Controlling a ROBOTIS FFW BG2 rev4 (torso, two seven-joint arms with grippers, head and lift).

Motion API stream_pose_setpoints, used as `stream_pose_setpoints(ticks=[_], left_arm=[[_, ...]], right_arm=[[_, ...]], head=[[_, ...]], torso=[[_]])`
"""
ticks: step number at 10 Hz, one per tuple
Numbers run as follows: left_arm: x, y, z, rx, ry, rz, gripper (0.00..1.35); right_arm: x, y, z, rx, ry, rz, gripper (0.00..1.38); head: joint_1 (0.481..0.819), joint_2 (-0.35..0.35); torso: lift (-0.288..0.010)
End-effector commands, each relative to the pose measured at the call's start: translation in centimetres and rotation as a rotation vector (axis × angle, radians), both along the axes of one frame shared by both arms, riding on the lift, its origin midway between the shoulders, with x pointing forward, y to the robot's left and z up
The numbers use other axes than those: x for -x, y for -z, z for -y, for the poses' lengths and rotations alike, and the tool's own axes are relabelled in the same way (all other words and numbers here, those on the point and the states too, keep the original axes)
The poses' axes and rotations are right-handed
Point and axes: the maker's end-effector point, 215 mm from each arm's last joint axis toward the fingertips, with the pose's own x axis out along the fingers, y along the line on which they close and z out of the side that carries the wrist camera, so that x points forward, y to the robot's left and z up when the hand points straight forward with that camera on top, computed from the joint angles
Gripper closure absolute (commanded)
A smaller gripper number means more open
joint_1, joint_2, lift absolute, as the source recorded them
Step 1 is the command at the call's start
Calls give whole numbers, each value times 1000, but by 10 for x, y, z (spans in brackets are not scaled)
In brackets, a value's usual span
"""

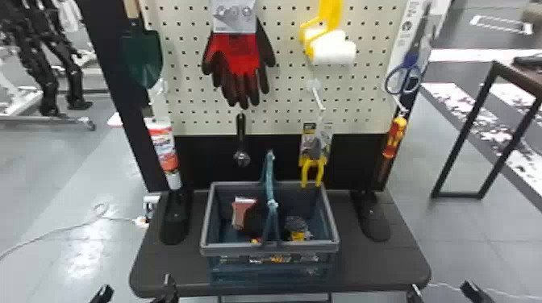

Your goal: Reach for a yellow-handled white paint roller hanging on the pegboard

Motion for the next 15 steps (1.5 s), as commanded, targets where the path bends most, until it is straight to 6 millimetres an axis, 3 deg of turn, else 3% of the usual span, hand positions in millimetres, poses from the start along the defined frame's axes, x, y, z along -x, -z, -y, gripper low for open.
stream_pose_setpoints(ticks=[1,15], left_arm=[[0,0,0,0,0,0,-2],[0,0,0,0,0,0,-2]], right_arm=[[0,0,-1,-5,2,0,-2],[0,0,-1,-5,2,0,-2]], head=[[549,0],[549,0]], torso=[[-100],[-100]])
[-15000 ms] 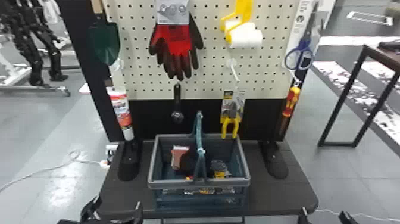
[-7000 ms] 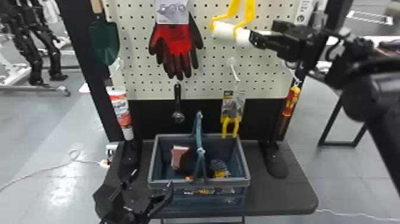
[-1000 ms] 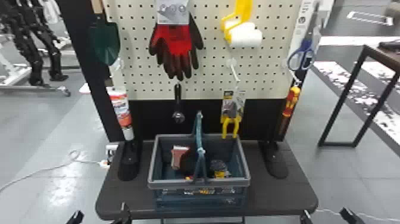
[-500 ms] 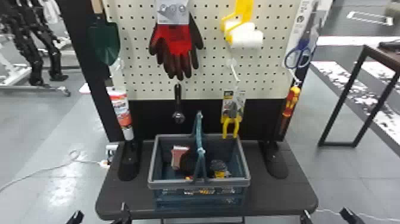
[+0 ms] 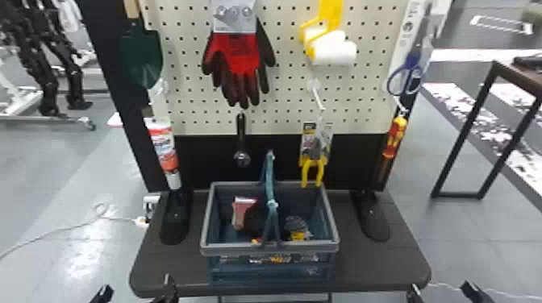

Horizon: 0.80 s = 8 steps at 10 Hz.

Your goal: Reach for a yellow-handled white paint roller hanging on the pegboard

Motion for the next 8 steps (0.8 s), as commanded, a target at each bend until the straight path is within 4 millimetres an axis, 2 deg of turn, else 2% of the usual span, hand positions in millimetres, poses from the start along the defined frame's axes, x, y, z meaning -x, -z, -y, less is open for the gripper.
stream_pose_setpoints(ticks=[1,8], left_arm=[[0,0,0,0,0,0,-2],[0,0,0,0,0,0,-2]], right_arm=[[0,0,-1,-5,2,0,-2],[0,0,-1,-5,2,0,-2]], head=[[549,0],[549,0]], torso=[[-100],[-100]])
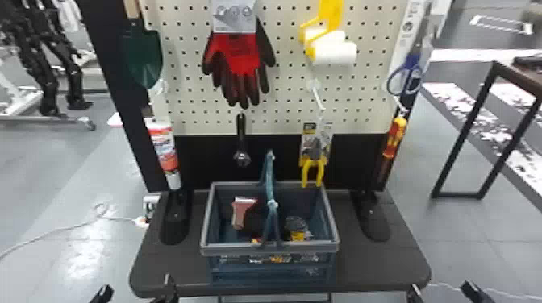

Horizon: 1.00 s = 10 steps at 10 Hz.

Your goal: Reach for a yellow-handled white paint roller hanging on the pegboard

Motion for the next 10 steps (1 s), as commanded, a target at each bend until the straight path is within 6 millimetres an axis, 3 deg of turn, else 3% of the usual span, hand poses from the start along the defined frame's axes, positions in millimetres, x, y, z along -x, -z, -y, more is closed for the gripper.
stream_pose_setpoints(ticks=[1,10], left_arm=[[0,0,0,0,0,0,-2],[0,0,0,0,0,0,-2]], right_arm=[[0,0,-1,-5,2,0,-2],[0,0,-1,-5,2,0,-2]], head=[[549,0],[549,0]], torso=[[-100],[-100]])
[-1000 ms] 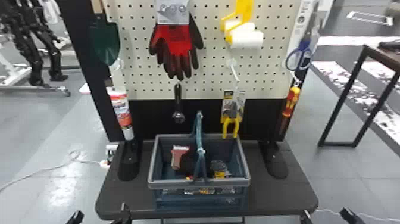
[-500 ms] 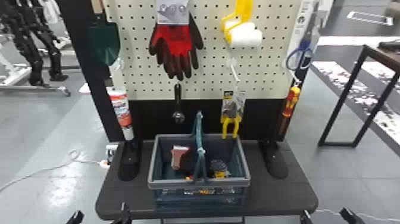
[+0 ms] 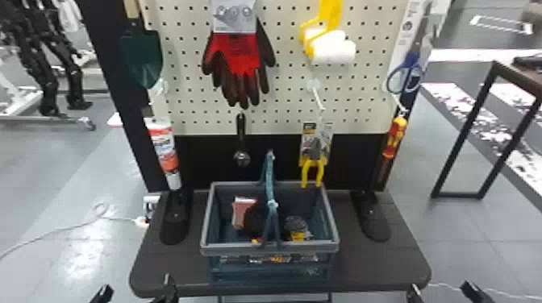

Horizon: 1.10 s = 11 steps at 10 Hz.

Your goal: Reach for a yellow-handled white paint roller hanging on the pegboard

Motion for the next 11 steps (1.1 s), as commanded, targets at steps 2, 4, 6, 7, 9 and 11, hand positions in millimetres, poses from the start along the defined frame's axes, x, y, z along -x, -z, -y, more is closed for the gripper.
stream_pose_setpoints(ticks=[2,4,6,7,9,11], left_arm=[[0,0,0,0,0,0,-2],[0,0,0,0,0,0,-2],[0,0,0,0,0,0,-2],[0,0,0,0,0,0,-2],[0,0,0,0,0,0,-2],[0,0,0,0,0,0,-2]], right_arm=[[0,0,-1,-5,2,0,-2],[0,0,-1,-5,2,0,-2],[0,0,-1,-5,2,0,-2],[0,0,-1,-5,2,0,-2],[0,0,-1,-5,2,0,-2],[0,0,-1,-5,2,0,-2]], head=[[549,0],[549,0],[549,0],[549,0],[549,0],[549,0]], torso=[[-100],[-100],[-100],[-100],[-100],[-100]])
